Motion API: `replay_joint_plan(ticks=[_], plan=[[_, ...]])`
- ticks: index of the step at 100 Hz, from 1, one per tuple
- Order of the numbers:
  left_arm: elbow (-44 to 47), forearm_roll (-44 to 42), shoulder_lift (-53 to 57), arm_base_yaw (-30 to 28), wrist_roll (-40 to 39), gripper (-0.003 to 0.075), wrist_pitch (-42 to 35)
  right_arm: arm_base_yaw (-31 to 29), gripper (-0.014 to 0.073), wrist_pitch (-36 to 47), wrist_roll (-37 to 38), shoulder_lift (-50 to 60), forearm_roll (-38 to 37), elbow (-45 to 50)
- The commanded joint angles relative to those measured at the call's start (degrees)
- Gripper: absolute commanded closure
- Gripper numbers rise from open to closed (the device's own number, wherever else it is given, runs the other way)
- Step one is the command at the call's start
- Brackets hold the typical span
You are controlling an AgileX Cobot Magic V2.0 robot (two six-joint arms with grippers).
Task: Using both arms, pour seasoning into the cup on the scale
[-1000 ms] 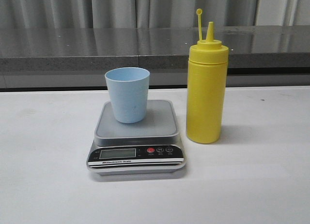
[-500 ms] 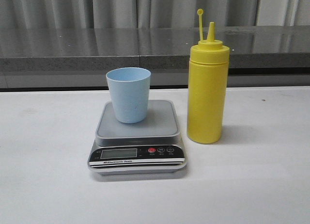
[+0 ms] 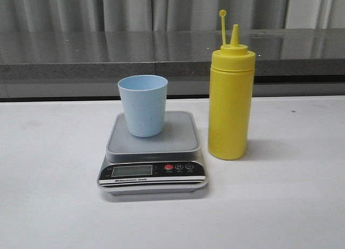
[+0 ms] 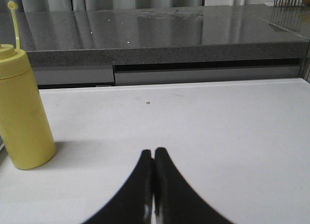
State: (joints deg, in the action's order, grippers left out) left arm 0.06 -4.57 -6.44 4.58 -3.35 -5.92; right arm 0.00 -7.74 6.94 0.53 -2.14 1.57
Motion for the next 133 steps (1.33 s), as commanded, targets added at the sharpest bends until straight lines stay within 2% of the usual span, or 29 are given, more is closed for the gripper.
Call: replay_joint_plan(ticks=[1,25,133], plan=[[2.3,0.0,2.3,0.6,-0.6,0.074,-4.4,-0.4,0.066,5.1,-0.4,1.2,0.0,-1.2],[2.3,0.1,8.4,0.2,-0.6,0.074,2.7,-0.4,0.066,5.1,-0.4,1.2,0.0,-1.2],[2.3,0.7,8.4,0.2,-0.6,0.074,3.0,-0.4,0.066,5.1,-0.4,1.2,0.0,-1.2]])
